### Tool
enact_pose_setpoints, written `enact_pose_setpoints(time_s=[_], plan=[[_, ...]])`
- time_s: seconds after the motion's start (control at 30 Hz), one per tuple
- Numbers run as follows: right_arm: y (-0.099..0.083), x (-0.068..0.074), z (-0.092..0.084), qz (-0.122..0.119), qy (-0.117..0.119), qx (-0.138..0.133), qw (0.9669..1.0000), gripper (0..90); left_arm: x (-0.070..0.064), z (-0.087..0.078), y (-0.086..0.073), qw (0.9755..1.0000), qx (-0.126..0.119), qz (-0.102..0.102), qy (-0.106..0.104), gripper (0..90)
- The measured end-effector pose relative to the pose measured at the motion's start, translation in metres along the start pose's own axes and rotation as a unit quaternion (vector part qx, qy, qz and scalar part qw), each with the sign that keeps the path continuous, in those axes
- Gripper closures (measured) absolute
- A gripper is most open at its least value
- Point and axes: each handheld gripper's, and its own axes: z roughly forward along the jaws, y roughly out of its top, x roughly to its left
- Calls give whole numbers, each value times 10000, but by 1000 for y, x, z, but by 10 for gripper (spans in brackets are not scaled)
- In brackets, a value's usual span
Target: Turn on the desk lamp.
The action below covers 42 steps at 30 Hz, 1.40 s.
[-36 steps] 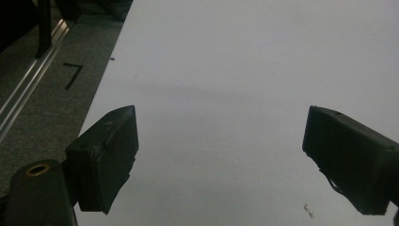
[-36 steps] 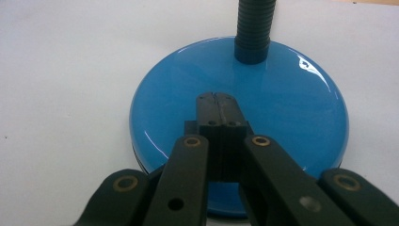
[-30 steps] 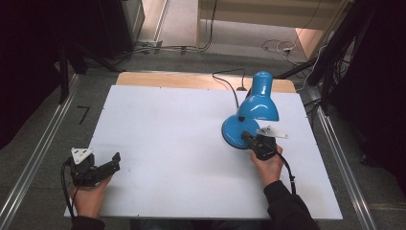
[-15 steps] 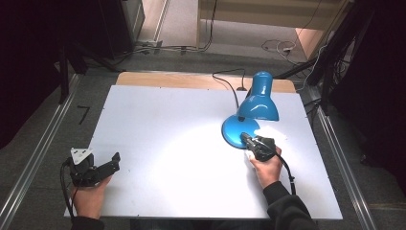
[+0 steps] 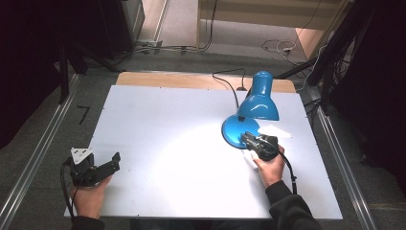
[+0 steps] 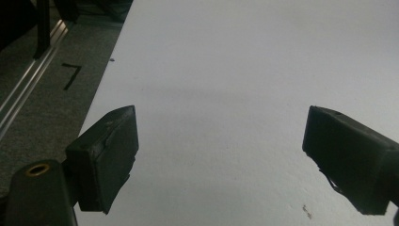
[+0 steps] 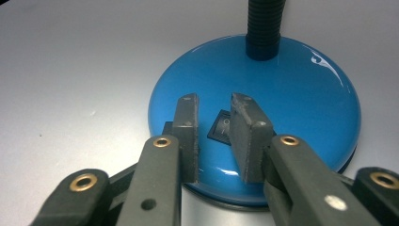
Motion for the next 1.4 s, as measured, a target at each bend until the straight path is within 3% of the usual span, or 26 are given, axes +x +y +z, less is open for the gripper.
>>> enact_pose_setpoints(time_s=[0.07, 0.13, 0.37, 1.4], plan=[[0, -1, 0, -32, -13, 111, 9999, 582, 0, 0, 0, 10000, -7, -17, 0, 118], [-1, -1, 0, -50, -39, 120, 9999, 553, 0, 0, 0, 10000, -8, -19, 4, 118], [2, 2, -7, -58, -151, -11, 9999, 325, 0, 0, 0, 10000, 1, -7, -3, 117], [-6, -1, -34, -16, -46, 26, 10000, 227, 0, -1, 0, 10000, 1, -9, -22, 117]])
